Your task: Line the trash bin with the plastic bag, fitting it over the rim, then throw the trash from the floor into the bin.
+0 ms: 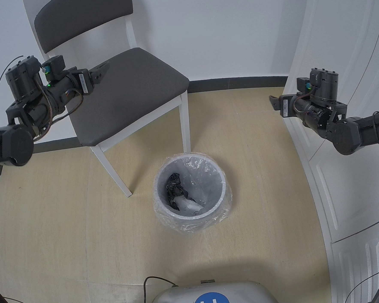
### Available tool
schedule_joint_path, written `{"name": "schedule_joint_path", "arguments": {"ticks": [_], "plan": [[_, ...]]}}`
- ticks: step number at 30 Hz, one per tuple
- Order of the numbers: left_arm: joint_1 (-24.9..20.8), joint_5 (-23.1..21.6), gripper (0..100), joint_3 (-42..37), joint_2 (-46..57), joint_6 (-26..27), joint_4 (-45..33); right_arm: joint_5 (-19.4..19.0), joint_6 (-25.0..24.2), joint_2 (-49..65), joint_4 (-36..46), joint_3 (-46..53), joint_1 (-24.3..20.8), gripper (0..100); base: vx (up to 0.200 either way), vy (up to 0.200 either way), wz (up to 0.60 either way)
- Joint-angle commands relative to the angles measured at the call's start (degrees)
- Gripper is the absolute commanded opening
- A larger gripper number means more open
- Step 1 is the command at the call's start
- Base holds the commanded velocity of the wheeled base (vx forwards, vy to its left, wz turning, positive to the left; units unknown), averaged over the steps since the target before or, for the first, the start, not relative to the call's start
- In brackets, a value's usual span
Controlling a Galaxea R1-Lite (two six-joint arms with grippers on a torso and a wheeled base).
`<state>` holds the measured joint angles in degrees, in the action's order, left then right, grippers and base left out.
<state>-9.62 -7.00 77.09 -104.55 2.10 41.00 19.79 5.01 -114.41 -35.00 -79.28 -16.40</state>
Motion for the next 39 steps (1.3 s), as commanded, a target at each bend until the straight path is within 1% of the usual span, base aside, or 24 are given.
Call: {"name": "schedule_joint_path", "arguments": {"ticks": [1,3,6,7,11,14,15,16,17,18,19,21,24,26,27,28,29,30,32,35,39], "plan": [[2.9,3.8,100,-2.7,10.9,-5.1,-6.0,6.0,-6.2,7.1,-0.2,5.6,9.1,100,0.0,0.0,0.0],[2.9,3.9,100,-6.0,15.3,-5.6,-6.1,6.8,-6.2,11.6,-0.2,8.7,10.0,100,0.0,0.0,0.0],[2.9,4.4,100,-12.3,22.2,-5.5,-7.0,6.8,-6.0,21.2,0.1,15.1,10.1,100,0.0,0.0,0.0],[2.9,5.4,100,-14.2,24.0,-5.3,-7.7,6.8,-5.9,24.1,0.5,17.2,10.1,100,0.0,0.0,0.0],[2.1,11.8,100,-20.2,31.7,-5.1,-10.5,6.5,-5.6,38.1,4.1,26.6,9.8,100,0.0,0.0,0.0],[2.1,14.6,100,-23.2,37.7,-5.2,-13.3,7.0,-5.6,48.1,6.8,31.6,9.4,100,0.0,0.0,0.0],[2.1,14.8,100,-23.4,37.9,-5.2,-13.5,7.0,-5.6,48.6,6.8,31.7,9.4,100,0.0,0.0,0.0],[2.4,16.4,100,-24.7,41.1,-5.3,-15.9,7.1,-5.4,54.1,7.9,33.7,9.0,100,0.0,0.0,0.0],[2.4,16.8,100,-25.1,42.1,-5.3,-16.5,7.1,-5.4,55.7,8.3,34.2,8.8,100,0.0,0.0,0.0],[2.4,18.4,100,-26.1,45.7,-5.3,-18.8,7.0,-4.0,61.8,10.1,35.5,8.3,100,0.0,0.0,0.0],[2.4,19.0,100,-26.7,47.9,-5.2,-20.3,6.8,-2.9,65.0,11.4,36.2,8.0,100,0.0,0.0,0.0],[2.4,19.3,100,-27.6,53.2,-5.2,-23.7,6.4,-1.1,72.6,14.5,37.7,7.8,100,0.0,0.0,0.0],[2.4,19.3,100,-28.1,61.4,-5.2,-29.5,5.8,0.3,82.4,19.6,39.2,7.8,100,0.0,0.0,0.0],[2.3,19.2,100,-28.3,65.6,-5.2,-33.0,5.1,0.4,87.1,22.8,39.6,7.8,100,0.0,0.0,0.0],[2.3,19.2,100,-28.4,66.2,-5.2,-33.5,5.0,0.4,87.8,23.3,39.6,7.8,100,0.0,0.0,0.0],[2.3,19.0,100,-28.8,69.2,-5.1,-36.3,4.6,0.4,91.4,26.2,39.7,7.9,100,0.0,0.0,0.0],[2.3,19.0,100,-28.8,69.5,-5.1,-36.5,4.6,0.4,91.6,26.4,39.7,7.9,100,0.0,0.0,0.0],[2.3,19.0,100,-29.2,71.3,-5.0,-38.4,4.4,0.4,94.4,29.2,39.7,7.8,100,0.0,0.0,0.0],[2.3,19.1,100,-29.3,72.4,-5.0,-39.7,4.4,0.4,97.1,32.3,39.7,7.8,100,0.0,0.0,0.0],[2.5,19.4,100,-29.7,74.2,-5.1,-39.9,5.1,0.3,100.3,34.6,40.3,7.9,100,0.0,0.0,0.0],[2.9,19.4,100,-30.2,76.3,-4.8,-40.5,5.4,0.4,102.8,35.8,41.0,8.1,100,0.0,0.0,0.0]]}}
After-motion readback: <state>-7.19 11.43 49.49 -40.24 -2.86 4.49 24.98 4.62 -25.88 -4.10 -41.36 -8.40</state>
